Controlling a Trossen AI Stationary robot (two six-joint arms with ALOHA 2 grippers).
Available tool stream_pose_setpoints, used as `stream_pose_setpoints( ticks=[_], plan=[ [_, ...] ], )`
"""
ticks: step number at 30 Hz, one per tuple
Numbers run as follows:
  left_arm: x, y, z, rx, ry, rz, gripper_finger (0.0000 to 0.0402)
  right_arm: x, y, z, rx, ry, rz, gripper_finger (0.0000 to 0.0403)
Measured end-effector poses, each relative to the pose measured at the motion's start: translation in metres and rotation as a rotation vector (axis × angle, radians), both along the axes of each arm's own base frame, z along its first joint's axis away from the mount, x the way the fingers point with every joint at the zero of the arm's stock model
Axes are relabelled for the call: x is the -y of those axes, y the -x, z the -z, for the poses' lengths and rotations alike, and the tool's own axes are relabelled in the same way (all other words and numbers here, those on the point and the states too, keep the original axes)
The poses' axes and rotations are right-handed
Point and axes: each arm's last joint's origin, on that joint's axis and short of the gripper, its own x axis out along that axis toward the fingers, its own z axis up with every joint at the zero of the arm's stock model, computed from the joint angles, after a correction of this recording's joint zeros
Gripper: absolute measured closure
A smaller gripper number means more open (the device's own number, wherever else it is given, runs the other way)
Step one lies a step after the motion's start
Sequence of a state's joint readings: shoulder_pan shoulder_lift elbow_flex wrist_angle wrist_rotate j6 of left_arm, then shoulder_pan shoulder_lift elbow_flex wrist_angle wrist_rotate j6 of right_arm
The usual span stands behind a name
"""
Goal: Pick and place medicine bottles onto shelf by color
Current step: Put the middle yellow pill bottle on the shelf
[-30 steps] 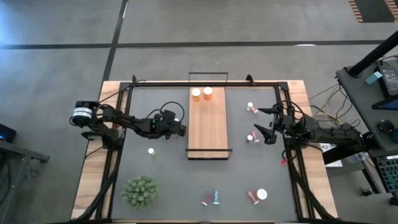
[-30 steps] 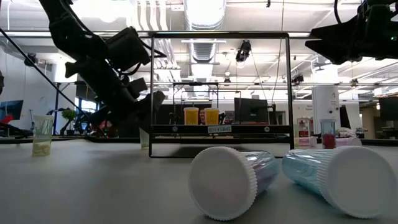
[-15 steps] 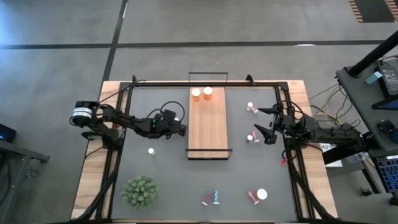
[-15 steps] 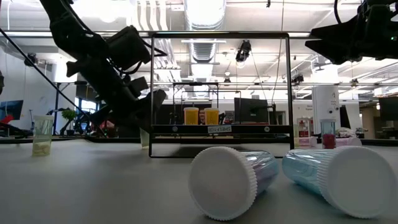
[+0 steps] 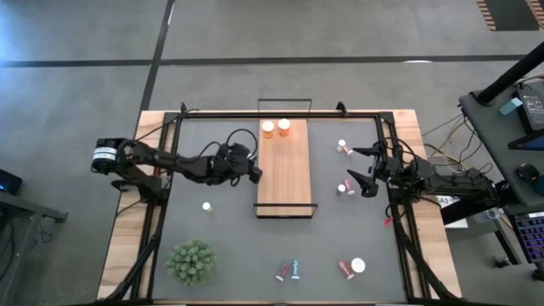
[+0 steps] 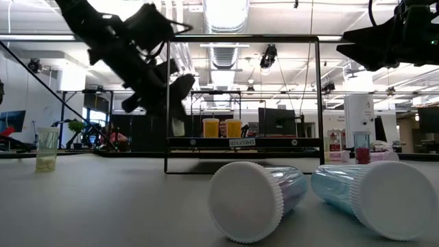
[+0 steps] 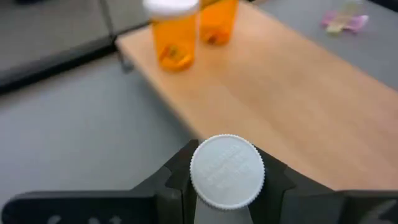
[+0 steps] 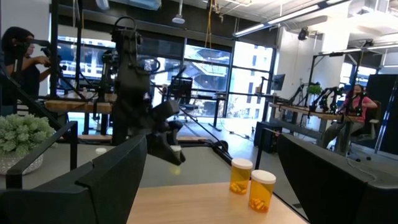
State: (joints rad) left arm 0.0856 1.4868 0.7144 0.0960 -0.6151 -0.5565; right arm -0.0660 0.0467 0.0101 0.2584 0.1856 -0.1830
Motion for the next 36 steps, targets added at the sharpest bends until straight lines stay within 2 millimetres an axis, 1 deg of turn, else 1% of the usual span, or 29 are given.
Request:
stream_pose_setpoints(
  ticks=[4, 7, 11, 18, 26, 36],
  plan=[
    [-0.001, -0.014, -0.013, -0.038, -0.073, 0.087, 0.0317, 0.0, 0.0, 0.0, 0.0, 0.0, 0.0, 0.0053],
    [-0.004, -0.025, -0.016, -0.066, -0.098, 0.128, 0.0317, 0.0, 0.0, 0.0, 0.0, 0.0, 0.0, 0.0053],
    [-0.012, -0.037, -0.02, -0.064, -0.09, 0.165, 0.0317, 0.0, 0.0, 0.0, -0.001, 0.0, 0.0, 0.0053],
    [-0.022, -0.057, -0.019, -0.087, -0.09, 0.224, 0.0317, 0.0, 0.0, 0.0, 0.0, 0.0, 0.0, 0.0053],
    [-0.031, -0.073, -0.02, -0.094, -0.093, 0.277, 0.0317, 0.0, 0.0, 0.0, -0.001, 0.0, 0.0, 0.0053],
    [-0.048, -0.095, -0.012, -0.111, -0.076, 0.328, 0.0317, 0.0, 0.0, 0.0, -0.001, 0.0, 0.0, 0.0053]
  ],
)
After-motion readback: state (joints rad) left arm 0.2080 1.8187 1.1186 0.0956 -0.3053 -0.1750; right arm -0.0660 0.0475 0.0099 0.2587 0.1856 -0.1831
